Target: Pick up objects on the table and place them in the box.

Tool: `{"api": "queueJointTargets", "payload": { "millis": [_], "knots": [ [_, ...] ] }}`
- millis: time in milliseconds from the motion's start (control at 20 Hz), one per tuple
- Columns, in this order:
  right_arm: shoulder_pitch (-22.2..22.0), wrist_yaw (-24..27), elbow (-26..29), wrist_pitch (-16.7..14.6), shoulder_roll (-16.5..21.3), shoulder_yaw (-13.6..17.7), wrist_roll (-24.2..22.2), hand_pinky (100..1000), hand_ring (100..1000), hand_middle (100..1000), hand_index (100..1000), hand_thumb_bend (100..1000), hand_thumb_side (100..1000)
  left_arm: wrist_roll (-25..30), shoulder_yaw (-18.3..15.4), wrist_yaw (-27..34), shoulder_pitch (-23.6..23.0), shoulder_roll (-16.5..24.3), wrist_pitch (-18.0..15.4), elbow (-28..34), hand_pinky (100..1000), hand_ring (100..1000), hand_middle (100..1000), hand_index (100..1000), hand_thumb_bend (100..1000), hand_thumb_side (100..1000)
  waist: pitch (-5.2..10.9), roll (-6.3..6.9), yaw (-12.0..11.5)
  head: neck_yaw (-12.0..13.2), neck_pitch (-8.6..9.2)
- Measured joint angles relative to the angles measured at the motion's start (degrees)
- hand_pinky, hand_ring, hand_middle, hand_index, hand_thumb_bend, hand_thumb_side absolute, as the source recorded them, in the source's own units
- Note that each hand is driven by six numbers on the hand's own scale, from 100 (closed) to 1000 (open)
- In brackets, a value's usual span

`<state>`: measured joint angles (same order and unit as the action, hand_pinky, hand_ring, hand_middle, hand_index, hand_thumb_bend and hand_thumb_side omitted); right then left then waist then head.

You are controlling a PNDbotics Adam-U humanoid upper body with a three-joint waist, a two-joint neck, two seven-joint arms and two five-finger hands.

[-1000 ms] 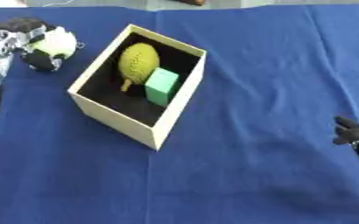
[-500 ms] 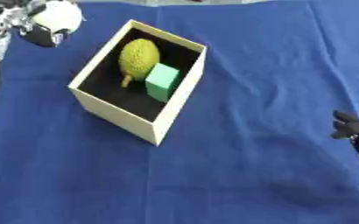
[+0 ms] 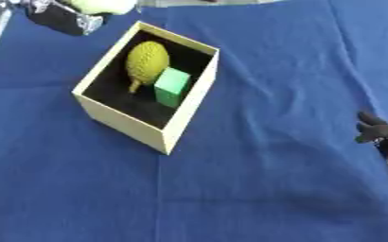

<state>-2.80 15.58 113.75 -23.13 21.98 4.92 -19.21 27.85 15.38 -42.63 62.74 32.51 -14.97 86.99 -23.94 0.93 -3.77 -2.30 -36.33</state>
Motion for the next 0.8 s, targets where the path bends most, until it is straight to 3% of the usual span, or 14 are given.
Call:
{"api": "queueJointTargets", "payload": {
  "millis": [250, 800],
  "knots": [
    [0.0, 1.2, 0.0, -0.1, 0.6, 0.0, 0.0, 1000, 1000, 653, 791, 100, 511, 4.3, 2.8, 3.8, -2.1, 1.3, 0.1, 2.8, 613, 644, 556, 761, 100, 162, 0.34, 0.04, -0.1, 0.0, -0.40],
    [0.3, 2.5, 0.0, -0.6, 0.9, 0.0, 0.0, 1000, 1000, 651, 789, 100, 507, 8.6, 7.1, 2.8, -4.8, 1.7, -1.4, -0.1, 634, 662, 576, 766, 100, 209, 0.65, -0.38, -0.1, 0.0, -0.45]
  ]
}}
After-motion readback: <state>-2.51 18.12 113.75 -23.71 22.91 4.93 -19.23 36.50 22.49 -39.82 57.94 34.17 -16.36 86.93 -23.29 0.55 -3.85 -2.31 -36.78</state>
